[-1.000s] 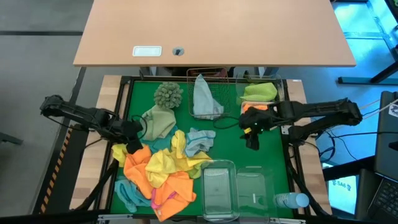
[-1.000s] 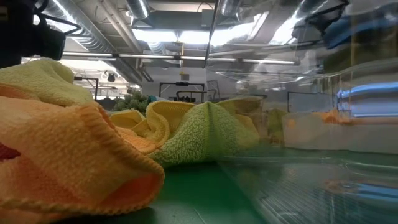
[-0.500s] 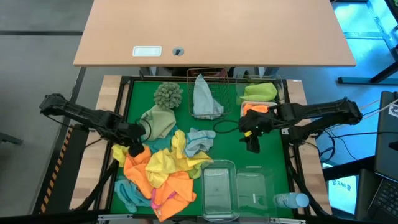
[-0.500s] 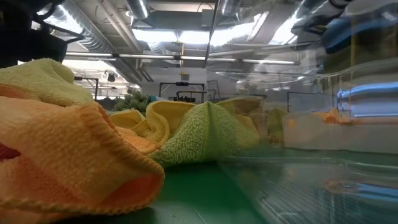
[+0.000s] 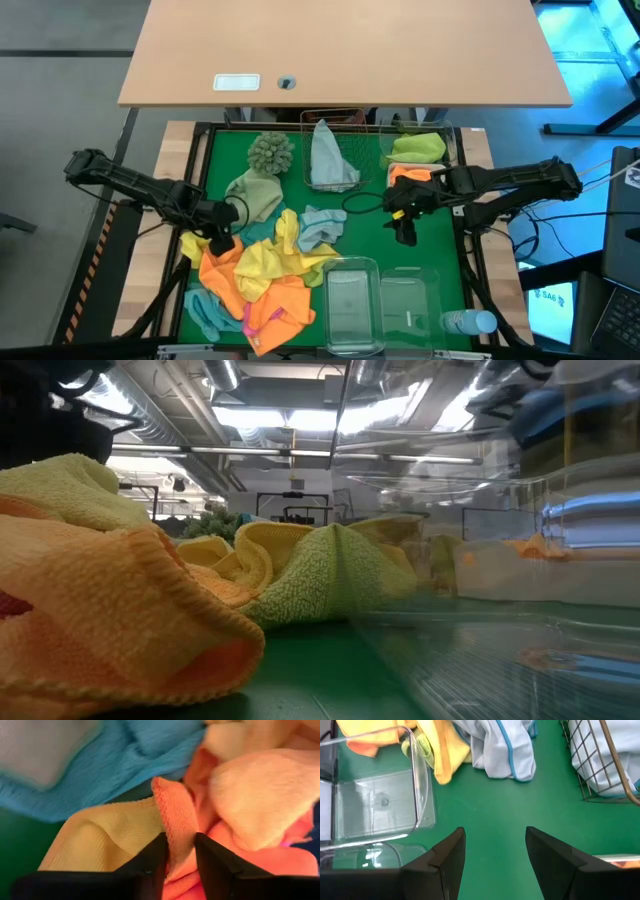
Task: Sort microfiber towel by color & place in baskets
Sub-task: Put the orange microfiber towel into the white bin
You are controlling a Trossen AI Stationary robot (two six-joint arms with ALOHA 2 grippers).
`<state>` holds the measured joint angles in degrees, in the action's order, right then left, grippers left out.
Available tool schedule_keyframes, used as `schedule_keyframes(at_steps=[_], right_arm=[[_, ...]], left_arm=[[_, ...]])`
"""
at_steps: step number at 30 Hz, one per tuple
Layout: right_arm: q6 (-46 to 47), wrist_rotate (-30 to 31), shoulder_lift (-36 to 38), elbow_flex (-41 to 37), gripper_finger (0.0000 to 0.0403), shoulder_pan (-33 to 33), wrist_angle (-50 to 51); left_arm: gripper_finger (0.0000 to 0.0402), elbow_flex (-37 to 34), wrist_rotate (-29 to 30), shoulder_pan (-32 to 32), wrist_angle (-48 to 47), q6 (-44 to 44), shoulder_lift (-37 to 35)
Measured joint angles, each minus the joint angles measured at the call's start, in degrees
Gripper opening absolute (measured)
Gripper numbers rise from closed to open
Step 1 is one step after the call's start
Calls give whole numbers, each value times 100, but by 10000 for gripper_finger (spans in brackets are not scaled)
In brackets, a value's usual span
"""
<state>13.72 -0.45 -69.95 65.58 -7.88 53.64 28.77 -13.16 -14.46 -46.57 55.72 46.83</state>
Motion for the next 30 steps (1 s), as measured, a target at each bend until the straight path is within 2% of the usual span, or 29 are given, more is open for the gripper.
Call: schedule_keyframes(at_steps=[5,10,14,19,26,30], right_arm=[[-2,0,0,0,205,0,-235],[-2,0,0,0,205,0,-559],[-13,0,0,0,205,0,-942],[-46,0,0,0,205,0,-1510],[-52,0,0,0,205,0,-2048],[-57,0,-45,0,205,0,-2364]], left_arm=[[9,0,-192,1,643,-229,-69],[3,260,-279,2,1168,-236,-209],[2,623,-135,2,1357,-249,-273],[1,1255,432,4,1427,-801,-271],[1,2117,1855,7,1464,-1727,-271],[1,2273,2646,9,2248,-2445,-271]])
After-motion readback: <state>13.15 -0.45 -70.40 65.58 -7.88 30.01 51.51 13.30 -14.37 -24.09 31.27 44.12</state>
